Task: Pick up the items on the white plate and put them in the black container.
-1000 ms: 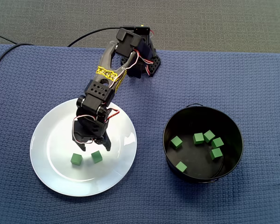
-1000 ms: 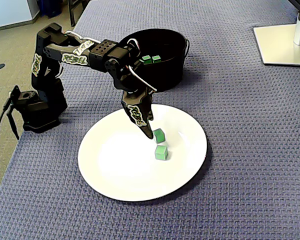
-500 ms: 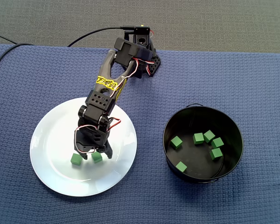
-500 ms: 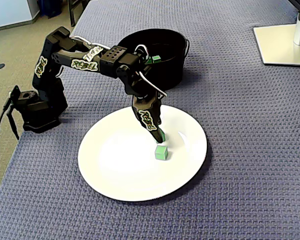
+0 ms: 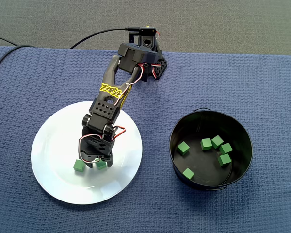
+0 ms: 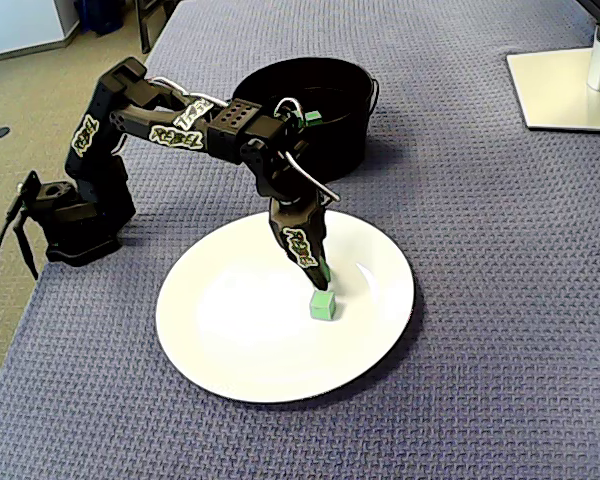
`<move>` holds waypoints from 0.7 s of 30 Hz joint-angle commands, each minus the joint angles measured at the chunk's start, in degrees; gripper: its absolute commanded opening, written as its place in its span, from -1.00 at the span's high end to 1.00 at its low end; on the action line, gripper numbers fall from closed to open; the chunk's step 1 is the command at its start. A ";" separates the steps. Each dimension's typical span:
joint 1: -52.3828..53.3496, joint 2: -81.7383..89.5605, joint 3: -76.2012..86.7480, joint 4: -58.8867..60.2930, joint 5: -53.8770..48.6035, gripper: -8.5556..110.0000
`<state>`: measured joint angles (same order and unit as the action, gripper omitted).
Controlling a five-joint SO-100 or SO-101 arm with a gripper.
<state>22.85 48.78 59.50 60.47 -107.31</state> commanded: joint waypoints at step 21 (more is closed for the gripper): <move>1.32 5.01 -2.20 -4.04 12.22 0.86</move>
<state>23.55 48.34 59.33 58.80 -99.76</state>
